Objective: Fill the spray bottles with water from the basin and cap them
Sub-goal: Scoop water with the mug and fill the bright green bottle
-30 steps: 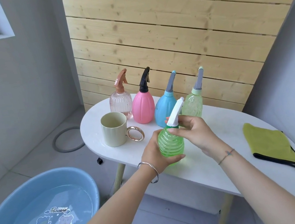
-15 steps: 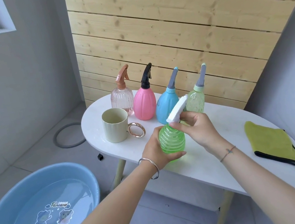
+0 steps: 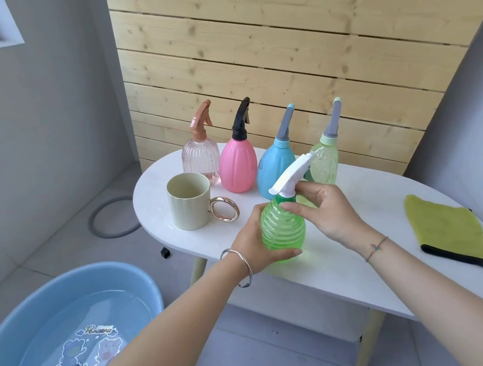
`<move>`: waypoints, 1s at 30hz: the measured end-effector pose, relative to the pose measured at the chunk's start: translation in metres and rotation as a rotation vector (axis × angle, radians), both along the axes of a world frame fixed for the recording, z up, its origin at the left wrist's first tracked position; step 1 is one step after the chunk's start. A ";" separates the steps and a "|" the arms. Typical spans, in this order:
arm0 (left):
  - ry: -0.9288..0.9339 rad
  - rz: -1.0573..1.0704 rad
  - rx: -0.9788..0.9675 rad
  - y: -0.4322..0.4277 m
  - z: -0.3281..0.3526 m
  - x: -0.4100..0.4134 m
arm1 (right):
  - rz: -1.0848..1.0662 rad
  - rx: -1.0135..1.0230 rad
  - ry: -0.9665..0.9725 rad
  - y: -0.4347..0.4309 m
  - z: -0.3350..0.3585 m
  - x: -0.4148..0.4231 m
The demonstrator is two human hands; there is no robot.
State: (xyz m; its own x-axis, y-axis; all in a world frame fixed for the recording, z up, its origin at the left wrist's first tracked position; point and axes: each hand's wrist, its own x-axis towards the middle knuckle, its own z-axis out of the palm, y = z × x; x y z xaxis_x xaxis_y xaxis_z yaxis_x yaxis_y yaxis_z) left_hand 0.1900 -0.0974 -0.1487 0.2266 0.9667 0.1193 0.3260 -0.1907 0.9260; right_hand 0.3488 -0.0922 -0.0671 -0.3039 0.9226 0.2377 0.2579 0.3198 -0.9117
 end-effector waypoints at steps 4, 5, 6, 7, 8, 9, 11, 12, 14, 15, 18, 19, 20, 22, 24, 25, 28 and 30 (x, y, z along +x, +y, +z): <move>-0.061 0.145 0.026 -0.007 -0.002 0.015 | -0.159 0.084 0.051 -0.004 -0.010 -0.009; -0.070 0.173 0.033 -0.009 -0.002 0.019 | -0.185 0.092 0.055 -0.006 -0.011 -0.009; -0.072 0.184 0.042 -0.010 -0.002 0.022 | -0.199 0.099 0.044 -0.006 -0.011 -0.009; -0.052 0.176 0.048 -0.010 -0.002 0.022 | -0.202 0.105 0.020 -0.006 -0.010 -0.008; -0.002 0.149 0.066 -0.010 -0.001 0.020 | -0.192 0.101 -0.012 -0.005 -0.008 -0.005; 0.071 0.102 0.091 -0.008 0.000 0.016 | -0.162 0.084 -0.040 -0.003 -0.006 0.000; 0.197 -0.013 0.078 -0.003 0.006 0.004 | -0.057 0.002 -0.067 0.001 0.000 0.011; 0.231 -0.059 0.056 0.000 0.010 -0.001 | -0.009 -0.042 -0.075 0.002 0.003 0.016; 0.273 -0.110 0.070 0.007 0.014 -0.008 | 0.041 -0.076 -0.104 0.005 0.007 0.023; 0.282 -0.127 0.083 0.011 0.014 -0.009 | 0.048 -0.070 -0.121 0.006 0.009 0.024; 0.253 -0.142 0.095 0.017 0.010 -0.008 | 0.041 -0.033 -0.138 0.008 0.008 0.022; 0.237 -0.135 0.098 0.017 0.008 -0.007 | 0.032 -0.029 -0.125 0.009 0.007 0.021; 0.221 -0.123 0.096 0.017 0.006 -0.007 | 0.019 -0.027 -0.104 0.009 0.005 0.020; 0.179 -0.100 0.084 0.016 0.003 -0.007 | -0.017 -0.020 -0.061 0.008 0.001 0.017; 0.156 -0.075 0.084 0.013 0.002 -0.005 | -0.058 0.000 -0.035 0.007 -0.004 0.014; 0.149 -0.066 0.085 0.012 0.002 -0.004 | -0.075 0.009 -0.023 0.007 -0.005 0.012; 0.146 -0.064 0.076 0.011 0.002 -0.002 | -0.120 0.019 0.008 0.004 -0.009 0.011; 0.169 -0.067 0.069 0.009 0.004 -0.003 | -0.144 0.034 0.004 0.001 -0.009 0.011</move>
State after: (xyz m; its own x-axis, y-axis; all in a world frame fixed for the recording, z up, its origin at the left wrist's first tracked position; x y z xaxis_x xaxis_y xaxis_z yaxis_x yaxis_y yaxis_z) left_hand 0.1873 -0.0886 -0.1443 0.3123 0.9397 0.1391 0.4605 -0.2778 0.8431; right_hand 0.3598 -0.0913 -0.0760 -0.1682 0.9480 0.2703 0.2998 0.3105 -0.9021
